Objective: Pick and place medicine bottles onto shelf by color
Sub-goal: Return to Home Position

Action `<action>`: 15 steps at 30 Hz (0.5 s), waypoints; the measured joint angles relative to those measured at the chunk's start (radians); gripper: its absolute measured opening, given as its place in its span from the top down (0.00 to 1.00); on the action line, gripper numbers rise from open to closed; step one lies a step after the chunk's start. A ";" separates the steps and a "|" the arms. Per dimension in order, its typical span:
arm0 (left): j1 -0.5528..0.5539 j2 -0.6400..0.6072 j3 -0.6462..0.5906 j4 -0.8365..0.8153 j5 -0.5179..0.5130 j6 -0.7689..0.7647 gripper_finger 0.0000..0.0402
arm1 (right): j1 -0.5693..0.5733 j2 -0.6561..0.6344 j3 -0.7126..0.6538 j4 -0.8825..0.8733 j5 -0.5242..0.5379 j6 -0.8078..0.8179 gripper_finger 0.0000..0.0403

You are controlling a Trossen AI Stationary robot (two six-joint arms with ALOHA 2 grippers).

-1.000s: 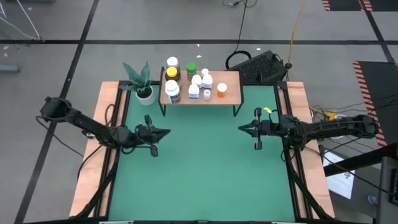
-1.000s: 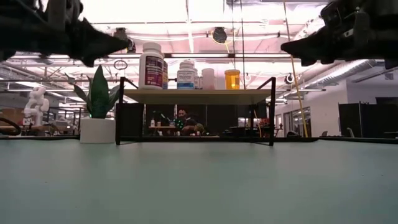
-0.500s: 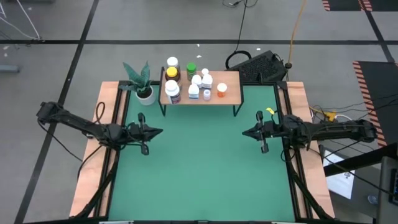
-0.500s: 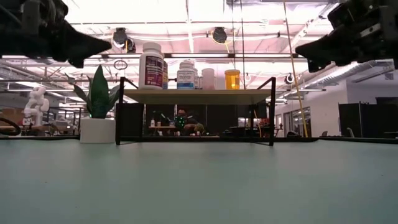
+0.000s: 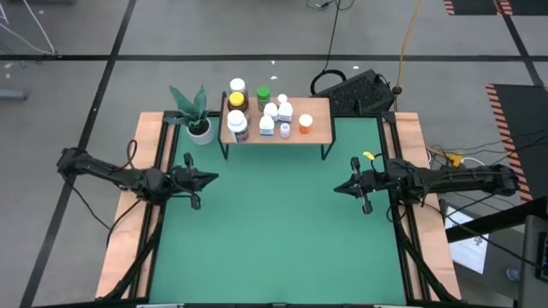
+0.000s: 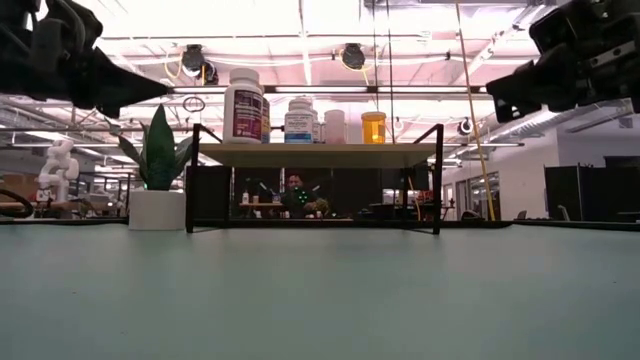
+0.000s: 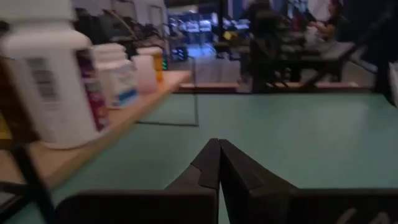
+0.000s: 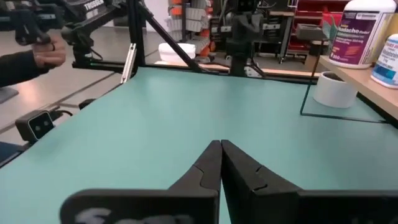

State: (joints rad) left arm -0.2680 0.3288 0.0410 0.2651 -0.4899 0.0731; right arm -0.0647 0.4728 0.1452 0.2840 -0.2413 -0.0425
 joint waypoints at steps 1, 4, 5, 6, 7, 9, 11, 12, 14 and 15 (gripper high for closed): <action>0.000 -0.013 0.000 -0.002 -0.016 0.000 0.99 | 0.000 -0.003 0.000 -0.007 0.000 -0.002 1.00; 0.000 -0.038 0.000 -0.009 -0.027 0.019 0.99 | 0.000 -0.016 0.000 -0.015 0.002 -0.003 1.00; 0.000 -0.043 0.000 -0.018 -0.027 0.026 0.99 | 0.000 -0.020 0.000 -0.011 0.002 -0.003 1.00; 0.000 -0.047 0.000 -0.025 -0.028 0.035 0.98 | 0.000 -0.026 0.000 -0.006 0.002 -0.003 1.00; 0.000 -0.051 0.000 -0.032 -0.028 0.046 0.98 | 0.000 -0.034 0.000 -0.002 0.002 -0.003 1.00; 0.000 -0.057 0.000 -0.040 -0.030 0.061 0.98 | 0.000 -0.052 0.000 0.017 0.010 0.002 1.00; 0.003 -0.059 0.000 -0.034 -0.034 0.077 0.99 | 0.000 -0.074 0.000 0.051 0.055 0.009 1.00; 0.006 -0.063 0.000 -0.032 -0.034 0.083 0.99 | 0.000 -0.087 0.001 0.062 0.090 0.011 1.00; 0.017 -0.075 0.012 -0.048 -0.034 0.087 0.99 | 0.000 -0.123 0.001 0.051 0.163 -0.016 1.00; 0.019 -0.082 0.022 -0.063 -0.035 0.084 0.98 | -0.001 -0.151 0.001 0.030 0.187 -0.029 1.00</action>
State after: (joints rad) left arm -0.2486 0.2468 0.0634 0.2023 -0.5245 0.1572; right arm -0.0654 0.3221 0.1463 0.3138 -0.0539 -0.0713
